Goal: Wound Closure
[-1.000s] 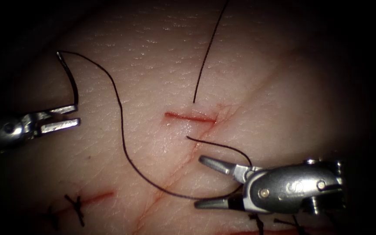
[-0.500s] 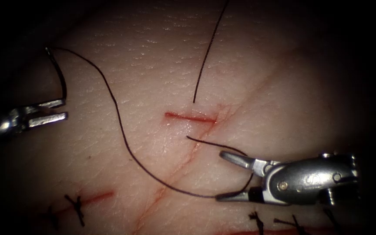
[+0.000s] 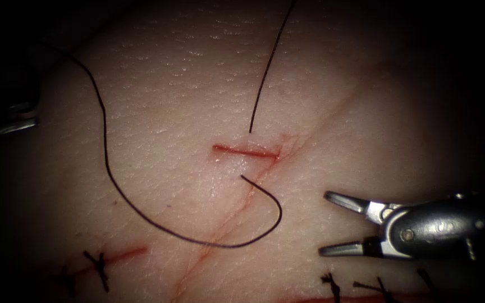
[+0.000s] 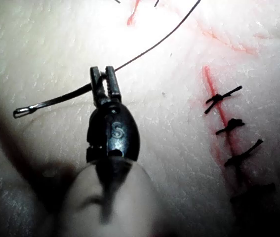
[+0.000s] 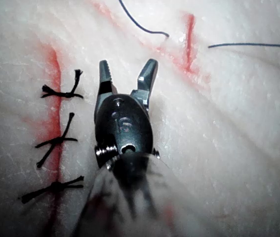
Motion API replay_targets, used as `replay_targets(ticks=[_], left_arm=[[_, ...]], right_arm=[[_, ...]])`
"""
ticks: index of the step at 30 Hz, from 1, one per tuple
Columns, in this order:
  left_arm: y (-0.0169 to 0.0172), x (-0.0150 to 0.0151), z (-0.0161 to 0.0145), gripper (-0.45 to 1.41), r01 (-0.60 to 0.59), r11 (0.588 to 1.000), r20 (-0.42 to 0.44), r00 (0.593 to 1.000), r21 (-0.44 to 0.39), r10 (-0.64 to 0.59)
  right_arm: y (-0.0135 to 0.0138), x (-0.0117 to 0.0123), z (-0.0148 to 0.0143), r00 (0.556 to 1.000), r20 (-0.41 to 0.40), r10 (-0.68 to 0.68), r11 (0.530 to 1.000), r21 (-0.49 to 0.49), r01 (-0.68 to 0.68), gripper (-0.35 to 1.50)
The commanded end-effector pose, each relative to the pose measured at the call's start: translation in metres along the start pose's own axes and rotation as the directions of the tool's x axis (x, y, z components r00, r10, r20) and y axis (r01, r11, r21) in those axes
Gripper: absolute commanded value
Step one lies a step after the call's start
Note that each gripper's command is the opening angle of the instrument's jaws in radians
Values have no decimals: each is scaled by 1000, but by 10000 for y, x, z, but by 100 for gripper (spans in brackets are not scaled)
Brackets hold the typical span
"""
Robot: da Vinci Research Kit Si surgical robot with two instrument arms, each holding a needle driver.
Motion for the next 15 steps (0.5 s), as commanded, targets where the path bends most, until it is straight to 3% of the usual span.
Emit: replay_targets(ticks=[1, 9, 15], left_arm=[[5, -6, 10, -45, -1, 1000, -3, 1000, -2, 1], [5, -5, 13, -45, 0, 1000, -5, 1000, -4, 0], [9, -7, 13, -45, -3, 1000, -8, 1000, -4, 3]], right_arm=[[-4, -8, 23, 1000, 1, -12, 1000, -8, 12, 143], [10, -35, 62, 998, -56, -36, 998, -49, 34, 128], [13, -31, 74, 994, -100, -34, 998, -61, 28, 106]])
